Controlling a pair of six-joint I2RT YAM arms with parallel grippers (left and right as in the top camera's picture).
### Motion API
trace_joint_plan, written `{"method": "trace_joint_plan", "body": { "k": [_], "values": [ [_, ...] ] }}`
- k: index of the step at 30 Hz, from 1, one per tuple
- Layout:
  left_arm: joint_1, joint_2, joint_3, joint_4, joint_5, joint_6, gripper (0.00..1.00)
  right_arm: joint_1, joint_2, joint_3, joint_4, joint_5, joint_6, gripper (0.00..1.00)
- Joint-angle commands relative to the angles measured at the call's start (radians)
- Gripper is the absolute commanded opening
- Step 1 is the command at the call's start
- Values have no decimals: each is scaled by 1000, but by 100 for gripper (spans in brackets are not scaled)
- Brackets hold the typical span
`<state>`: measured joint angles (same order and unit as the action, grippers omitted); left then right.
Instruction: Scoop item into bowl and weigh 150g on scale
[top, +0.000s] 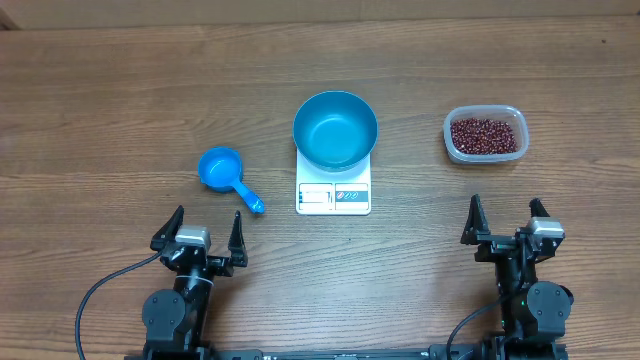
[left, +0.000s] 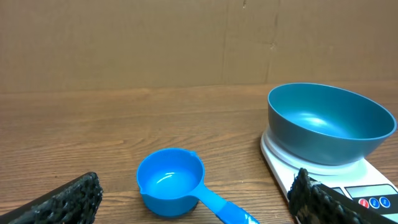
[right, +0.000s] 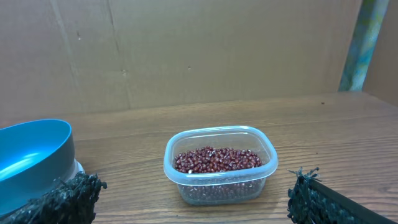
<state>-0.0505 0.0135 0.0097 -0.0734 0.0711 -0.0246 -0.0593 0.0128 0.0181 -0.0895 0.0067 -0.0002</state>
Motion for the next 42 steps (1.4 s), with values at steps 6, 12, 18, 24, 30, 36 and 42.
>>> {"method": "trace_joint_plan", "body": {
  "k": [6,12,18,24,30,36,42],
  "values": [
    [-6,-10,-5,-2,-29,13,100,-5,-10,-10,6,2,-1,100],
    [-6,-10,-5,-2,-30,14,100,-5,-10,-10,6,2,-1,100],
    [-6,-9,-5,-2,-29,13,99,-5,-10,-10,6,2,-1,100],
    [-6,-9,-5,-2,-29,13,100,-5,-10,-10,6,2,-1,100],
    [-6,-9,-5,-1,-27,10,99,-5,-10,-10,6,2,-1,100],
    [-6,-9,-5,2,-18,10,100,-5,-10,-10,6,2,-1,100],
    [-6,-8,96,-100,-73,-29,99,-5,-10,-10,6,2,-1,100]
  ]
}}
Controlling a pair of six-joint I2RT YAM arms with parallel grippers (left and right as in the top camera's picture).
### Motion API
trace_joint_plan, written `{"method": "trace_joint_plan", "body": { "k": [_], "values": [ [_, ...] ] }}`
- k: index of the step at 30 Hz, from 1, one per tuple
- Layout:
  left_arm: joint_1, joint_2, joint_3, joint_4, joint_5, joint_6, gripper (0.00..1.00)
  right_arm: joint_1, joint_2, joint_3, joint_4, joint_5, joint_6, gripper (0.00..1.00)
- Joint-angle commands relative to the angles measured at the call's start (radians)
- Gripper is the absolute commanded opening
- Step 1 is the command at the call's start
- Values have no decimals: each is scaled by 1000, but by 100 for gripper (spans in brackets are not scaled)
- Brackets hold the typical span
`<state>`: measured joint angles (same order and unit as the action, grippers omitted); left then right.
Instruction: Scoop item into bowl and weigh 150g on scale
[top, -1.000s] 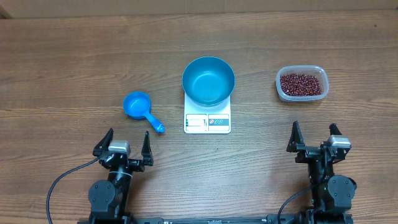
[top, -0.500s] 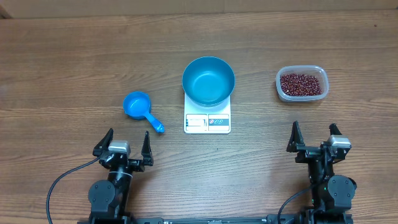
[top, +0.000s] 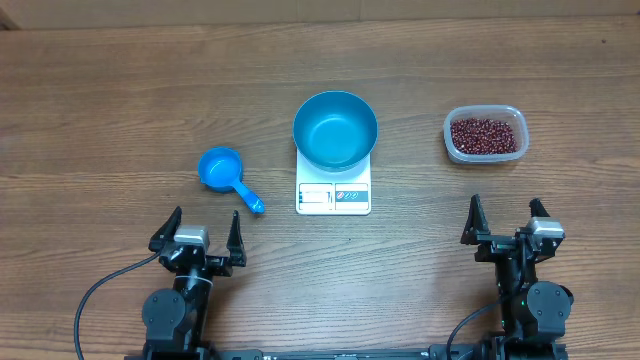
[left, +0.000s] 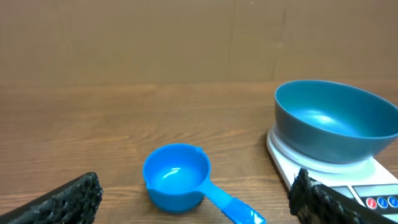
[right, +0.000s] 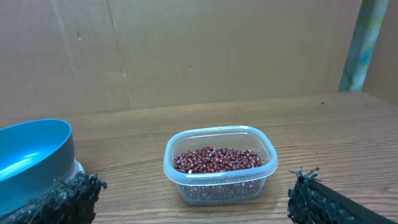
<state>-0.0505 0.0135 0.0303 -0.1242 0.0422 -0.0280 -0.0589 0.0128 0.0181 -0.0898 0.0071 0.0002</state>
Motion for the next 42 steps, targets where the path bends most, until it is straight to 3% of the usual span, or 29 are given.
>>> {"method": "trace_joint_plan", "body": {
  "k": [1,8,13,16,19,22,25,27,30,36,38,42],
  "values": [
    [-6,-6,117,-100,-77,-38,100,-5,-10,-10,6,2,-1,100],
    [-6,161,532,-541,-204,-228,99,-5,-10,-10,6,2,-1,100],
    [-6,431,866,-777,-195,-249,100,-5,-10,-10,6,2,-1,100],
    [-6,615,1088,-917,-80,-209,99,-5,-10,-10,6,2,-1,100],
    [-6,772,1258,-989,146,-200,100,-5,-10,-10,7,2,-2,100],
    [-6,867,1316,-1011,225,-197,99,-5,-10,-10,6,2,-2,100],
    [-5,944,1314,-972,93,-212,99,-5,-10,-10,7,2,-1,100],
    [0,1023,1313,-994,-89,-390,100,-5,-10,-10,6,2,-1,100],
    [0,1135,1313,-1028,-215,-613,100,-5,-10,-10,6,2,-2,100],
    [17,1367,1313,-1029,-179,-729,100,-5,-10,-10,6,2,-2,100],
    [20,1437,1313,-1028,-183,-761,93,-5,-10,-10,6,2,-1,100],
    [42,1538,1301,-1000,-170,-818,95,-5,-10,-10,6,2,-1,100]
  ]
}}
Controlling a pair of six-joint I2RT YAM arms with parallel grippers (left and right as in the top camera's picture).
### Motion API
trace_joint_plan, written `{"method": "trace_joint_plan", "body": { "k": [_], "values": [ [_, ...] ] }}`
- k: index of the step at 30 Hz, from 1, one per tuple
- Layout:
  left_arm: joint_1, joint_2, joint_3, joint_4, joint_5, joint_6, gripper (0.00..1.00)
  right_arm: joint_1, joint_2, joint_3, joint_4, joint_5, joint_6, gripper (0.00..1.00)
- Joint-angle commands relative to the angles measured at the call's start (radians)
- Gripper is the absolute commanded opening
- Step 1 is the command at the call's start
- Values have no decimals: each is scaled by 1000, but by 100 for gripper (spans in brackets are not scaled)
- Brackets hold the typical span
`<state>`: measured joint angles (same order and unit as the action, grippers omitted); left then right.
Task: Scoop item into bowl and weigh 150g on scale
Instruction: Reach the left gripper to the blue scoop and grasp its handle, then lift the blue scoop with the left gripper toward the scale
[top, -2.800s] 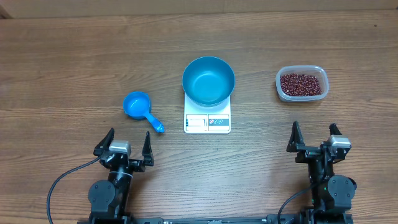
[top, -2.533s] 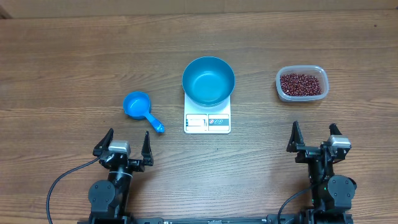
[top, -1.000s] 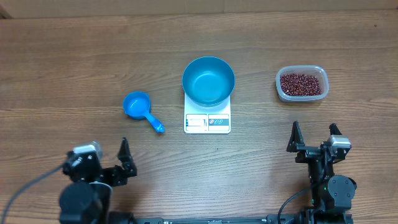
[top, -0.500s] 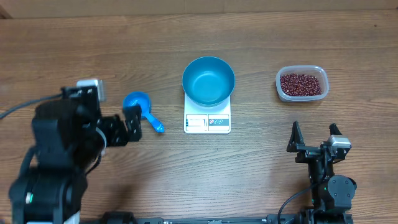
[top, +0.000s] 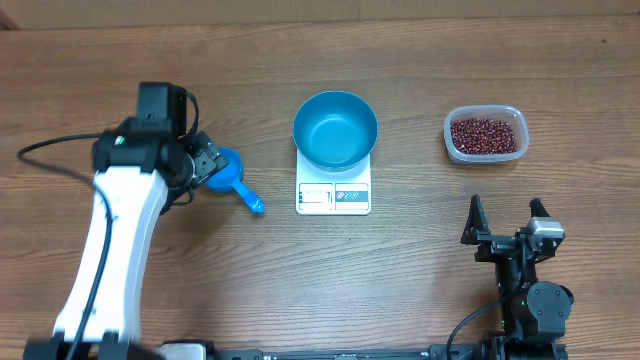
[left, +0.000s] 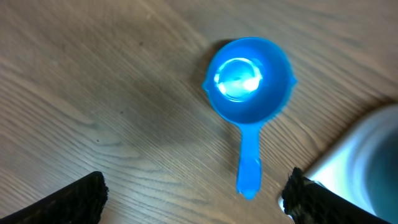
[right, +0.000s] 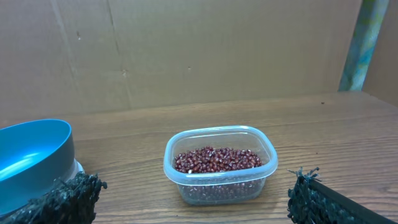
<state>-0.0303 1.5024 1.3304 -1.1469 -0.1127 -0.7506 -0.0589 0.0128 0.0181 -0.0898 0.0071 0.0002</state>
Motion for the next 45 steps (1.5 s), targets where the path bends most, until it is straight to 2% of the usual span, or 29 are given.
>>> {"method": "trace_joint_plan", "body": {
  "k": [1,5,10,16,20,25,27,28,30,32,36,40,42,45],
  "values": [
    [30,64,-16,54,14,-83,96,-5,-10,-10,6,2,-1,100],
    [66,80,-145,240,182,-5,100,-5,-10,-10,6,2,-1,100],
    [117,80,-278,417,263,-4,91,-5,-10,-10,6,2,-1,100],
    [109,97,-298,465,205,9,83,-5,-10,-10,6,2,-1,100],
    [106,165,-300,519,217,-24,68,-5,-10,-10,6,2,-2,100],
    [97,257,-300,539,233,-43,66,-5,-10,-10,6,2,-1,100],
    [92,280,-300,563,245,-43,62,-5,-10,-10,7,2,-2,100],
    [89,291,-300,578,244,-43,56,-5,-10,-10,6,2,-2,100],
    [84,305,-300,590,244,-52,25,-5,-10,-10,6,2,-2,100],
    [83,307,-300,587,244,-66,4,-5,-10,-10,6,2,-1,100],
    [97,256,-272,529,245,-64,4,-5,-10,-10,6,2,-1,100],
    [103,146,-165,338,237,-55,4,-5,-10,-10,6,2,-1,100],
    [103,87,-107,230,237,-143,4,-5,-10,-10,6,2,-2,100],
    [103,-10,-45,64,272,-408,4,-5,-10,-10,19,3,-2,100]
  ]
}}
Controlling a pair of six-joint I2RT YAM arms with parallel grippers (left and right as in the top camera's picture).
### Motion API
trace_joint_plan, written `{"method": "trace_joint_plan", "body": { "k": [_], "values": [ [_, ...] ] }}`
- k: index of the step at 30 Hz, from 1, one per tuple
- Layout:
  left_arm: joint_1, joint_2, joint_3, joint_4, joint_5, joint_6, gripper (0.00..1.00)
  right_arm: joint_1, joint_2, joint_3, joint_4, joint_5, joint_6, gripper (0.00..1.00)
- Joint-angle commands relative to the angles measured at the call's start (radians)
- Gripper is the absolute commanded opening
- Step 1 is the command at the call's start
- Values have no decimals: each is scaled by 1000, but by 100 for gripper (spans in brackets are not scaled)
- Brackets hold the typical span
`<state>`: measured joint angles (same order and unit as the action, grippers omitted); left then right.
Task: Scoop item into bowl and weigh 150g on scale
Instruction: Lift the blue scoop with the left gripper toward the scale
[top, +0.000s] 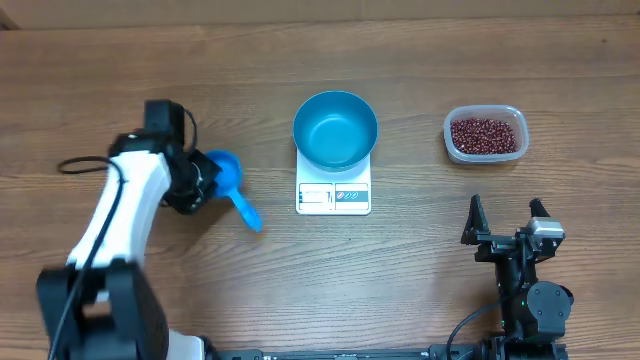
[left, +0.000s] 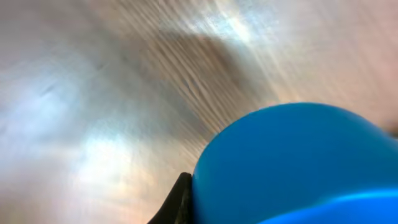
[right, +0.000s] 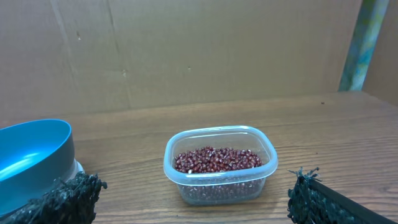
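Observation:
The blue scoop (top: 225, 172) lies left of the white scale (top: 333, 197), its handle pointing toward the front right. My left gripper (top: 203, 180) is at the scoop's cup. The left wrist view is blurred; the scoop (left: 292, 162) fills its lower right, one dark finger (left: 181, 202) lies against the cup wall, and the other finger is hidden. A blue bowl (top: 335, 130) stands on the scale. Red beans fill a clear tub (top: 485, 133) at the right. My right gripper (top: 505, 230) rests open near the front edge, facing the tub (right: 219, 163).
The left arm's white link reaches across the table's left side from the front. In the right wrist view, the bowl (right: 31, 155) sits at the left edge. A cardboard wall stands behind the table.
My left gripper has dropped from above the scoop to the cup, with one finger now against its wall. The scoop's handle has swung slightly toward the front. The right arm has not moved.
Both arms first rested open at the front edge, the scoop lying left of the scale. The left arm then hung open over the scoop, looking down on it. Now it is down on the cup, and the right arm is where it was.

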<state>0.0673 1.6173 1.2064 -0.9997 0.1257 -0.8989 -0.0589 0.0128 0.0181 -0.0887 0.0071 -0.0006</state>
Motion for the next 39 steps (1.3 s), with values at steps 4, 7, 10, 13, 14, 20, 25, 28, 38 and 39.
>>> {"method": "trace_joint_plan", "body": {
  "k": [4,7,10,13,14,20,25,28,38,39],
  "values": [
    [5,-251,88,-102,133,-327,4,-3,-10,-10,85,-71,28,100],
    [5,-325,88,-94,146,-307,4,-3,-10,-10,122,-293,496,100],
    [5,-378,88,-95,165,-282,4,-3,-10,-10,156,-548,1167,100],
    [-2,-407,88,-95,183,-271,5,-3,-10,-10,121,-654,1505,100],
    [-9,-410,88,-95,185,-271,4,-3,-10,-10,118,-631,1542,100],
    [-125,-400,87,-42,208,-296,4,-7,-3,23,344,-565,1284,100],
    [-274,-393,87,154,187,-381,4,-6,148,213,56,-617,1101,99],
    [-353,-391,87,222,121,-470,5,-6,312,357,-74,-678,967,99],
    [-623,-265,87,403,-34,-901,4,63,662,579,-29,-839,780,91],
    [-636,-241,87,440,-32,-925,4,85,674,579,-15,-839,780,88]
  ]
}}
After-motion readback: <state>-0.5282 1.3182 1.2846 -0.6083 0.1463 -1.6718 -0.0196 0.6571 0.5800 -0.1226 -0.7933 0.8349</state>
